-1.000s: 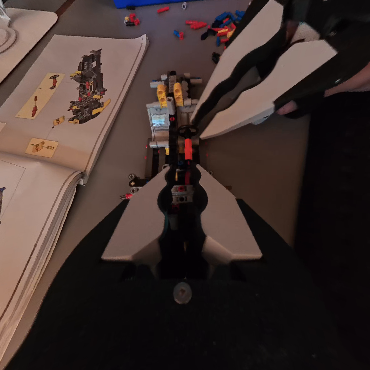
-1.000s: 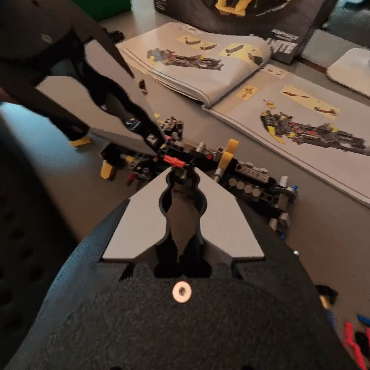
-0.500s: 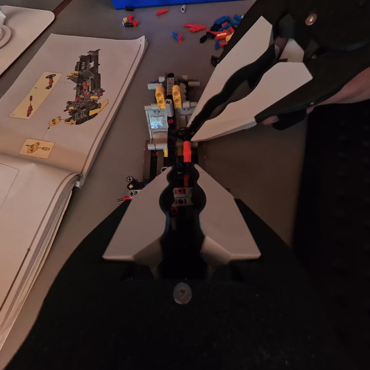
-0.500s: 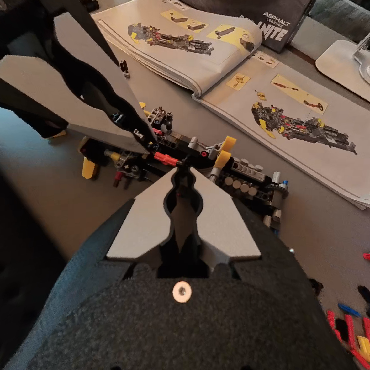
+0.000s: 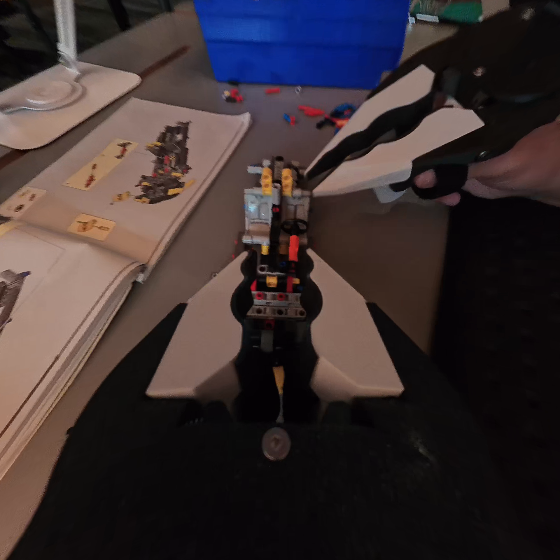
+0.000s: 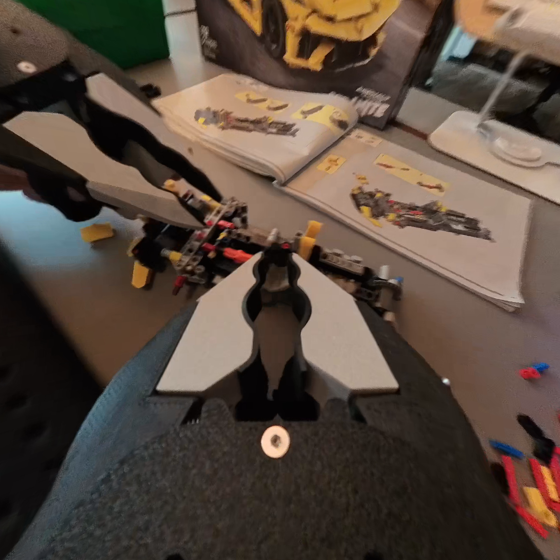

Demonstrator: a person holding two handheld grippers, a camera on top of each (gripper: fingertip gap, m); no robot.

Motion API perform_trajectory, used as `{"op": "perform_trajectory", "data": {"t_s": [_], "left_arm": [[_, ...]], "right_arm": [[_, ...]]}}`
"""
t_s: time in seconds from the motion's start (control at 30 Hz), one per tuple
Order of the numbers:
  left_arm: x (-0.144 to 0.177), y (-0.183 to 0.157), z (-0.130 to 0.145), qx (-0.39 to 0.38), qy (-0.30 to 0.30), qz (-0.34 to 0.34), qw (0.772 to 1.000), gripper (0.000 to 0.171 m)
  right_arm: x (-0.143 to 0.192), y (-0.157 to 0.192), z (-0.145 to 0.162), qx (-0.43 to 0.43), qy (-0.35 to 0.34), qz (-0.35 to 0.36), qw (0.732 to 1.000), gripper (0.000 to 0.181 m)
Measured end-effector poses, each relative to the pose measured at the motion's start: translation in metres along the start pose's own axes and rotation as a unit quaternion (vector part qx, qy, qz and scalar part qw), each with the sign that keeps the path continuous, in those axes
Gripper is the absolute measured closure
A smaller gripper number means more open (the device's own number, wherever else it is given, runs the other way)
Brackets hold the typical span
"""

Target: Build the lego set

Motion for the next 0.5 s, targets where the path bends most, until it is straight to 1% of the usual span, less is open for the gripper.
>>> {"op": "perform_trajectory", "data": {"t_s": [0.07, 0.13, 0.2, 0.23, 0.33, 0.4, 0.47, 0.5], "left_arm": [[0.008, 0.010, -0.006, 0.026, -0.030, -0.020, 0.999, 0.148], [0.014, 0.020, -0.010, 0.060, -0.055, -0.030, 0.996, 0.148], [0.020, 0.030, -0.011, 0.093, -0.074, -0.040, 0.992, 0.148], [0.022, 0.034, -0.010, 0.106, -0.077, -0.043, 0.990, 0.148], [0.026, 0.043, -0.010, 0.132, -0.092, -0.059, 0.985, 0.148], [0.026, 0.045, -0.010, 0.161, -0.101, -0.054, 0.980, 0.147], [0.025, 0.047, -0.011, 0.197, -0.110, -0.042, 0.973, 0.137], [0.024, 0.047, -0.010, 0.208, -0.108, -0.037, 0.971, 0.137]], "right_arm": [[0.008, -0.024, -0.003, -0.021, -0.030, 0.028, 0.999, 0.168], [0.014, -0.052, 0.002, -0.040, -0.043, 0.056, 0.997, 0.161], [0.014, -0.078, 0.016, -0.060, -0.022, 0.080, 0.995, 0.151], [0.013, -0.086, 0.023, -0.075, -0.011, 0.081, 0.994, 0.143], [0.009, -0.094, 0.032, -0.125, 0.007, 0.073, 0.989, 0.140], [0.008, -0.095, 0.034, -0.115, 0.019, 0.070, 0.991, 0.140], [0.010, -0.096, 0.031, -0.112, 0.003, 0.076, 0.991, 0.142], [0.011, -0.096, 0.030, -0.110, -0.004, 0.078, 0.991, 0.142]]}}
Point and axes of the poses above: each gripper's, where its closed fingertips meet, x back along the fingers, z out of its underside, y = z × x across the jaws, the point moved 3 cm from there along x, back along the fingers, and after that the axes turned 7 degrees about z, right-handed, at the moved point
